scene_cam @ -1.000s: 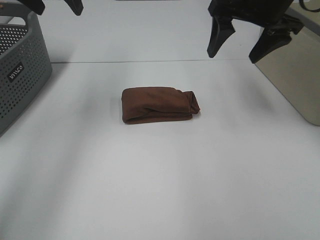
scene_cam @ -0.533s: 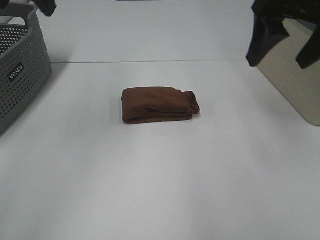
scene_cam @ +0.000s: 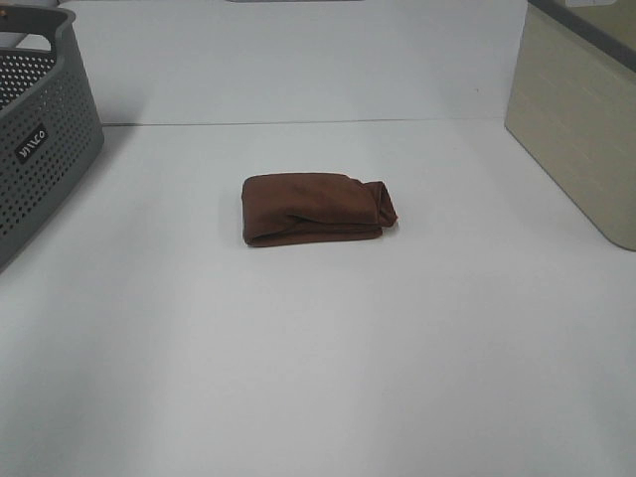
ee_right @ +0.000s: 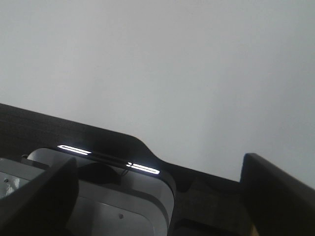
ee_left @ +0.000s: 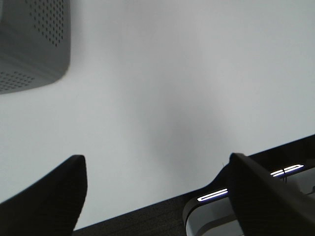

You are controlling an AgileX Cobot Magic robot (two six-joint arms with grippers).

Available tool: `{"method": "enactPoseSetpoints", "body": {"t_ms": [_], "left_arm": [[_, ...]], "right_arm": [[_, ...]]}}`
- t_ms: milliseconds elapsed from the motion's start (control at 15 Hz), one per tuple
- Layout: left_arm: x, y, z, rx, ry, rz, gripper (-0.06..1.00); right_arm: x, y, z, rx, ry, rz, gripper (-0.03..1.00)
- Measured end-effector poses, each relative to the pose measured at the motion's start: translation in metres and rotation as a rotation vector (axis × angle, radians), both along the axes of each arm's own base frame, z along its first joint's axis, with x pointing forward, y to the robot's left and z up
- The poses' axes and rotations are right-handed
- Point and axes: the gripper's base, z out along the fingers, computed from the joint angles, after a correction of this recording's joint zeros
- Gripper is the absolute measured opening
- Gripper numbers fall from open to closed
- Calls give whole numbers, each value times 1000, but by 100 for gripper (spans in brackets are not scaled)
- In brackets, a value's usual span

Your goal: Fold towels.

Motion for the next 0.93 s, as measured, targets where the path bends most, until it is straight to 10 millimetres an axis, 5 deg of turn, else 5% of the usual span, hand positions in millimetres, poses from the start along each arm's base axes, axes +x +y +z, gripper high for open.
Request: {"method": "enactPoseSetpoints", "body": {"t_ms": [67,133,400,667,933], "left_arm": [[-21,9,-7,-10,-25,0,74],[-64,26,-21,-36,-109,-16,74],[-122,49,-53,-59,-294,-84,74],[-142,50,-67,-112,-446,-179,74],[-141,42,-79,-136,-492,-283,74]], "right_arm": [[-18,-5,-1,12,-51,6,84],[-52,-14,-7,24,-163,44,84],[-105,-29,-26,43,-395,106,84],[-124,-35,-43,78,-566,99,84],[-126,-34,-50,86,-633,119,84]]}}
